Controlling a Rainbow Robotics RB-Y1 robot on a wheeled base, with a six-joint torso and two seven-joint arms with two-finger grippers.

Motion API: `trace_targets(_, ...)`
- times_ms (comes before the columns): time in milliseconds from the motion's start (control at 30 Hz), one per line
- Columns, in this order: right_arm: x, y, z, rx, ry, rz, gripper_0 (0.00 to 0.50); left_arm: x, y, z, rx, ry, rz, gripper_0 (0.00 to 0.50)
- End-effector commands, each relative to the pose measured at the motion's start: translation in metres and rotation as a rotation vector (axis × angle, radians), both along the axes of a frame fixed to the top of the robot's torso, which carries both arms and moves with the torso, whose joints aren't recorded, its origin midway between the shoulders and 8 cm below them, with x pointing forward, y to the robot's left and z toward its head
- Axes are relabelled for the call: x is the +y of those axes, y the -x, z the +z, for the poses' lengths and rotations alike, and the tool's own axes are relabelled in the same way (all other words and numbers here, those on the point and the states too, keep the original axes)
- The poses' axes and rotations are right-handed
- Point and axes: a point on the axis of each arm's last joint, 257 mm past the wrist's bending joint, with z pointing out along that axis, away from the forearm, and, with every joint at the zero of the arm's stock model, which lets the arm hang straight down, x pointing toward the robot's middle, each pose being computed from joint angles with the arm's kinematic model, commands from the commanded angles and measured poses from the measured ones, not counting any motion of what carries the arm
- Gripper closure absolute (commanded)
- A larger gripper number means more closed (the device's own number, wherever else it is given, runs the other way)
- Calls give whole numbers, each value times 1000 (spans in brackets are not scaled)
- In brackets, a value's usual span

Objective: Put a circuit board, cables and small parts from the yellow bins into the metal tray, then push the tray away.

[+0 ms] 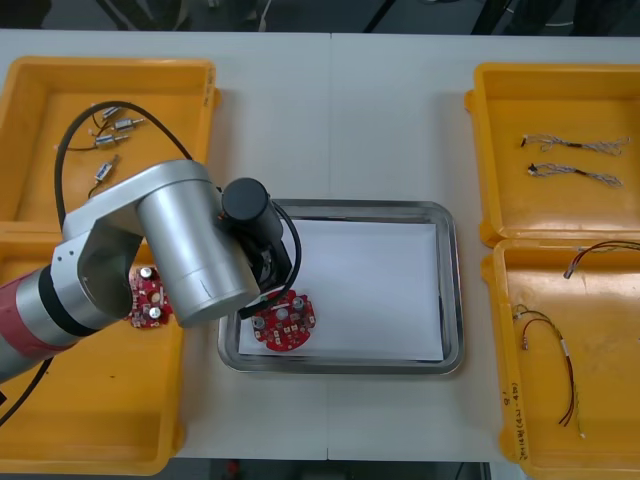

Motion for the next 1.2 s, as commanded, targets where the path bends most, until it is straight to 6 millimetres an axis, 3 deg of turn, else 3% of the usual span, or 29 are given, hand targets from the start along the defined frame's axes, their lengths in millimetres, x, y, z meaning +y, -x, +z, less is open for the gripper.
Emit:
trace_targets(33, 11, 0, 10, -4, 42, 52, 500, 12, 5, 35, -16, 39, 16, 0)
trace_targets(500, 70, -6, 12, -1, 60, 243, 500, 71, 18, 91, 12, -14, -17, 0)
trace_targets(933, 144, -16, 8, 12, 113, 482, 500, 129, 9, 132, 40, -50, -72, 0)
trace_targets(1200, 187, -23, 0, 35, 210, 611, 500, 167, 0, 144, 57, -100, -88, 0)
